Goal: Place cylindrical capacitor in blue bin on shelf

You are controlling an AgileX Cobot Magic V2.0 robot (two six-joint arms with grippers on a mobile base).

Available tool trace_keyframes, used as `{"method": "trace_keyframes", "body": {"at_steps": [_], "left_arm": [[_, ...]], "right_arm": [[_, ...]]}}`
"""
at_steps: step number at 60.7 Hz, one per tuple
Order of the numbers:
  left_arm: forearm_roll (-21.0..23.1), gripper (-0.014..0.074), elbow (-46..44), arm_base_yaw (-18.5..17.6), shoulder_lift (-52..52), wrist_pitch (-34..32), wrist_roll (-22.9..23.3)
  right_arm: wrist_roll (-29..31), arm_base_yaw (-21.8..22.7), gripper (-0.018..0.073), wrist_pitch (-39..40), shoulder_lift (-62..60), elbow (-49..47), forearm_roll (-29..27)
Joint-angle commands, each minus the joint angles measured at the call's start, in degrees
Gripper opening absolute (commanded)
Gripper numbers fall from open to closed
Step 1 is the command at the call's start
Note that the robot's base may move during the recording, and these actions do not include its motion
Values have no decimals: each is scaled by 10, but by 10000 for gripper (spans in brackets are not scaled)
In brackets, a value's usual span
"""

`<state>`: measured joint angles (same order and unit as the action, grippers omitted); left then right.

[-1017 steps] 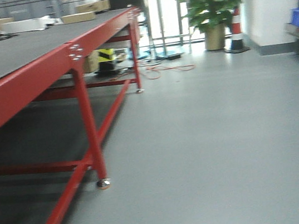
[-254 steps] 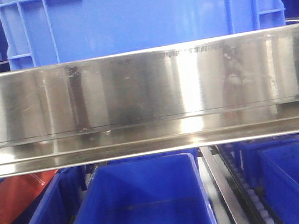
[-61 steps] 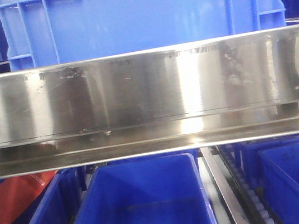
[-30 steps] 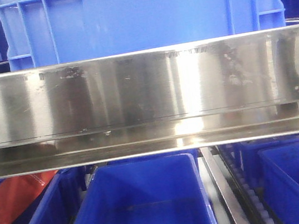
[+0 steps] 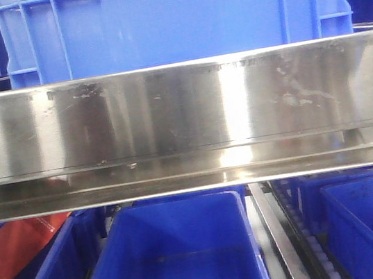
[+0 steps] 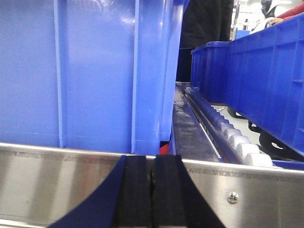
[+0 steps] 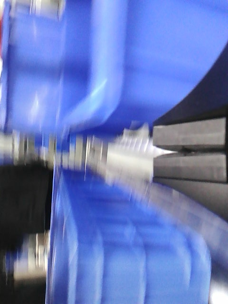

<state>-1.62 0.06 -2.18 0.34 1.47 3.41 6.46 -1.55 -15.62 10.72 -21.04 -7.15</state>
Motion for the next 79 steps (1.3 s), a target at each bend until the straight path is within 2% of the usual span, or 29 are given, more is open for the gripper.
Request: {"method": "trace_keyframes", "body": {"at_steps": [1, 18, 25, 30, 38, 79], "left_arm": [[4, -111, -1, 1, -3, -11, 3], [4, -111, -1, 1, -3, -11, 3], [4, -111, -1, 1, -3, -11, 3], [4, -111, -1, 1, -3, -11, 3], [4, -111, -1, 1, -3, -11, 3], [4, -111, -1, 1, -3, -11, 3]], "right_arm": [[3, 35, -161, 33, -33, 51, -12], [3, 46, -161, 87, -102, 175, -16], [-22, 44, -161, 115, -107, 210, 2], [-47, 42, -161, 118, -107, 210, 21], [-47, 42, -161, 103, -107, 210, 38], [-47, 42, -161, 101, -107, 210, 32]]}}
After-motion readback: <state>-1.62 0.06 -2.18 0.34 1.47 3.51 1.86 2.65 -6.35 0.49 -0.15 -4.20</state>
